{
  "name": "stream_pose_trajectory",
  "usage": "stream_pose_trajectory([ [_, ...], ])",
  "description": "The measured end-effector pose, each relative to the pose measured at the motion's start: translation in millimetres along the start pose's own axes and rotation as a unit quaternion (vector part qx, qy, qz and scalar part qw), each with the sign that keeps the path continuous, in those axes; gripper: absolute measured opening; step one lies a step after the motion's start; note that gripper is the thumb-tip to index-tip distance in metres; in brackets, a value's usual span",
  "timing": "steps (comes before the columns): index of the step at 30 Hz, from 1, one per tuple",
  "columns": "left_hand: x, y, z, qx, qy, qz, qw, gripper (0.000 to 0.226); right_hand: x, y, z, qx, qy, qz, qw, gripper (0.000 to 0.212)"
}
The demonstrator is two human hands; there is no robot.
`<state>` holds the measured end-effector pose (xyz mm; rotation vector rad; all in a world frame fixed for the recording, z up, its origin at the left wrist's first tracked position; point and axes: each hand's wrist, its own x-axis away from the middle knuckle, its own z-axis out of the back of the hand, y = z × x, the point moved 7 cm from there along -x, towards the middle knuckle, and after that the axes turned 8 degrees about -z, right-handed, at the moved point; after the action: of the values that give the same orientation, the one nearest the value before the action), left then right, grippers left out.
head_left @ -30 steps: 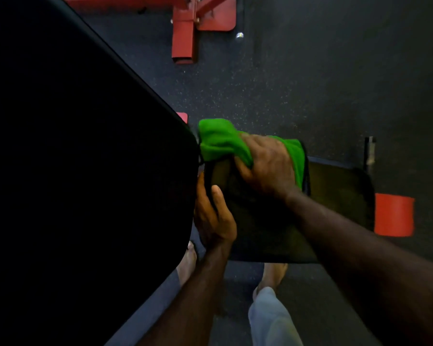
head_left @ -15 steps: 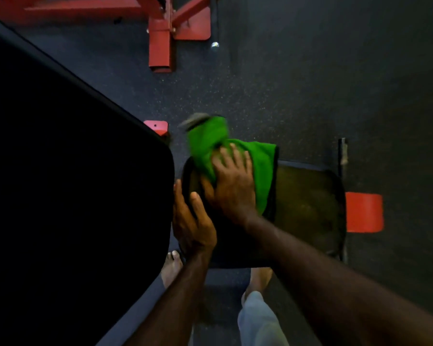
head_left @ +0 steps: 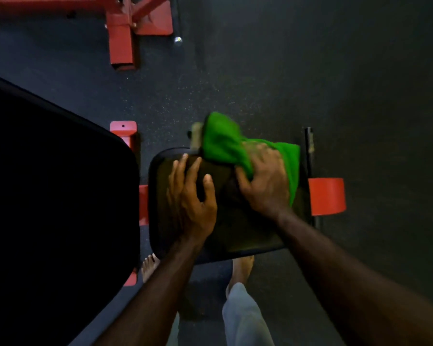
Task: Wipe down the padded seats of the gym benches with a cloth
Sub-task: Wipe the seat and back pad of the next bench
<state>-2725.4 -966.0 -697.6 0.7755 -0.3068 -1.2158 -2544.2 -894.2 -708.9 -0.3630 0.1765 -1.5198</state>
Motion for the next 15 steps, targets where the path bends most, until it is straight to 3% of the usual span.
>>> stream_pose_trajectory([
  [2,-4,10,-11,0.020,-0.022,-0.020,0.999,0.047,7,17,7,-0.011,0.064,-0.164,0.984,0.055],
  [3,-6,16,-16,0.024,-0.029,-0.032,0.999,0.047,12,10,6,-0.004,0.068,-0.173,0.983,0.055],
  [7,-7,29,-30,0.029,-0.069,-0.063,0.995,0.044,26,10,1,0.015,-0.032,0.061,0.997,0.068],
  [8,-6,31,-33,0.029,-0.083,-0.067,0.994,0.043,22,26,7,0.020,-0.017,0.038,0.999,0.068],
  [10,-1,32,-37,0.031,-0.118,-0.066,0.990,0.045,22,57,20,0.007,0.049,-0.139,0.989,0.065],
  [12,5,31,-38,0.037,-0.137,-0.060,0.988,0.047,36,55,20,-0.007,0.092,-0.282,0.955,0.062],
  [13,7,32,-39,0.043,-0.143,-0.057,0.987,0.047,43,48,19,-0.004,0.089,-0.290,0.953,0.060],
  [15,12,34,-39,0.051,-0.147,-0.054,0.986,0.046,56,45,13,0.022,0.054,-0.180,0.982,0.060],
])
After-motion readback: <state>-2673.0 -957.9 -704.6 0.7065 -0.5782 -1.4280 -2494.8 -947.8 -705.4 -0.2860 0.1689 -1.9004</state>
